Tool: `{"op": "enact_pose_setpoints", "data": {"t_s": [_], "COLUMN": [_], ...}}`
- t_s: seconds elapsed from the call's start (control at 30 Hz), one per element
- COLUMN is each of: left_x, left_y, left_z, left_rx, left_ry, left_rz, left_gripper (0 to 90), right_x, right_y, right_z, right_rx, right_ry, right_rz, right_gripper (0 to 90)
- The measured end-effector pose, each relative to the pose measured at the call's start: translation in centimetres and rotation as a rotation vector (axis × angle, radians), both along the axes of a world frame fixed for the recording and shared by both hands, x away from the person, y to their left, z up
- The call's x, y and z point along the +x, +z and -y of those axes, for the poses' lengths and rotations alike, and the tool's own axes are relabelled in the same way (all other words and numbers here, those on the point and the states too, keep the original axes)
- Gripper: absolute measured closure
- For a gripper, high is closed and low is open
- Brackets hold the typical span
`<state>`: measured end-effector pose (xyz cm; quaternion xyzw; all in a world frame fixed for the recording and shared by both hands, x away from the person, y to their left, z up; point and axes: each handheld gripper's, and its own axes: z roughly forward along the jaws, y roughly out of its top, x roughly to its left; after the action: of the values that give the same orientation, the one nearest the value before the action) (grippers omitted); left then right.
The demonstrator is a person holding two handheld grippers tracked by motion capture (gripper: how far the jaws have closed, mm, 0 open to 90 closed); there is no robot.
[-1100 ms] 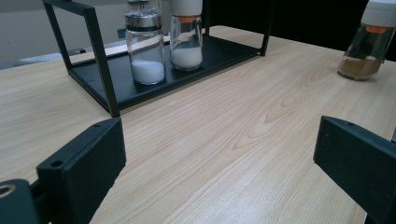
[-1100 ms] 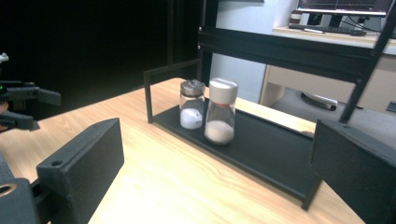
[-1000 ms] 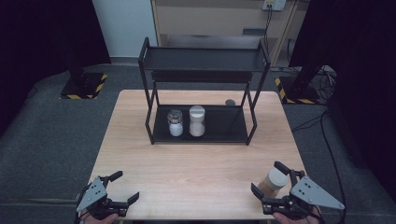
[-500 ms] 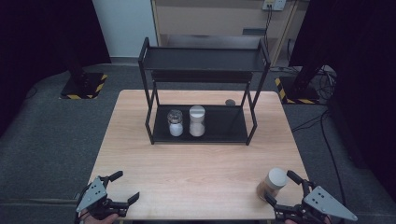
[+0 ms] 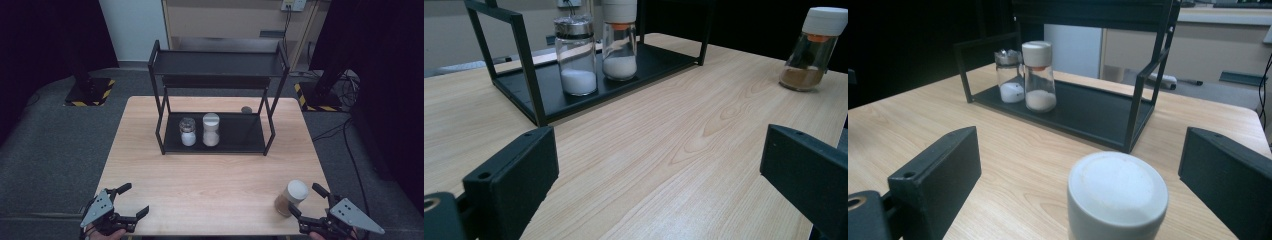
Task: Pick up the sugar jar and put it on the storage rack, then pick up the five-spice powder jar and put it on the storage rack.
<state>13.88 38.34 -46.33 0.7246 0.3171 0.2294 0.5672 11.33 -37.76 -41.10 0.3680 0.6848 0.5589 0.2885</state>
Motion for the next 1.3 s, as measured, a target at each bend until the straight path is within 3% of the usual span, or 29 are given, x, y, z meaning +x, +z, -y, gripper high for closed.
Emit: {"op": "enact_pose_setpoints", "data": {"t_s": [0.47,1.3], "left_x": [0.13,0.15], "left_y": [-0.02,-0.06], "left_z": [0.05,0.06], "left_rx": [-0.003,-0.006], "left_ry": [-0.022,-0.018], "left_rz": [0.006,0.001], "left_gripper": [1.1,1.1], "right_x": [0.5,0.17], "right_y": [-0.84,-0.52], "right_z": [0.45,0.29], "right_rx": [0.008,0.008], "right_ry": [0.014,0.011], "right_rz": [-0.019,-0.006], "right_gripper": [4.2,4.1]}}
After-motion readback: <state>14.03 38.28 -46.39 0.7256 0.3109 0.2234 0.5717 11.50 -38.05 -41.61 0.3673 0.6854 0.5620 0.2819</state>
